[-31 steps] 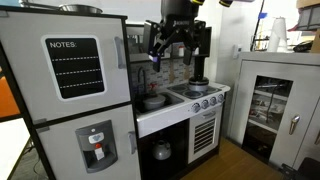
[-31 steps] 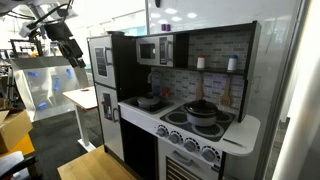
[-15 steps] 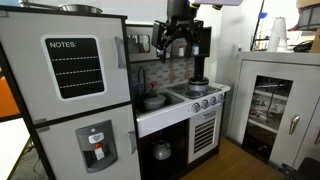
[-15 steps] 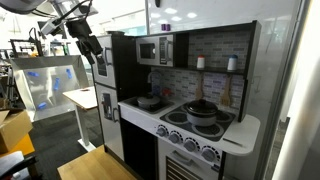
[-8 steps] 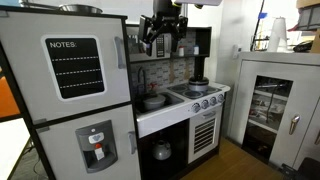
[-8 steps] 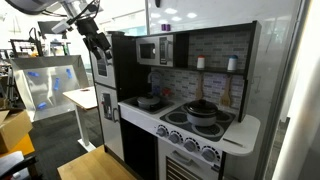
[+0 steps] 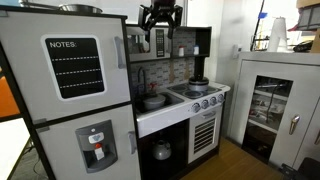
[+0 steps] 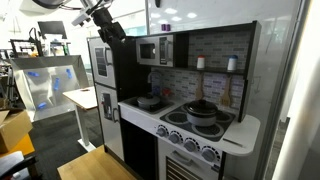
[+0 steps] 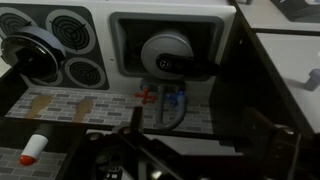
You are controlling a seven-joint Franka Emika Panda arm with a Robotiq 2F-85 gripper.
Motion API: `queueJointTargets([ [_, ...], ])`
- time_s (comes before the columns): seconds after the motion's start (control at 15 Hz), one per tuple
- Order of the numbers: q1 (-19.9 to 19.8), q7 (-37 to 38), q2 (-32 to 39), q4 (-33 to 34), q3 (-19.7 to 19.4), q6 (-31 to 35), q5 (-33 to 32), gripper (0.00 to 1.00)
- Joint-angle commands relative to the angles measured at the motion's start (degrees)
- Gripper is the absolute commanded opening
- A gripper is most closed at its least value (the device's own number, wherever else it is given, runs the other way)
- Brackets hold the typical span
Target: Open the microwave door
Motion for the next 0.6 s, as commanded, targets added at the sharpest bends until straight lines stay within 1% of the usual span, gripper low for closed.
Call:
queueJointTargets([
  [0.0, -0.8, -0.4, 3.3, 2.9, -0.9, 1.4, -2.5, 1.0],
  [0.53, -1.8, -1.0, 6.7, 4.7, -4.4, 5.8, -5.2, 1.0],
])
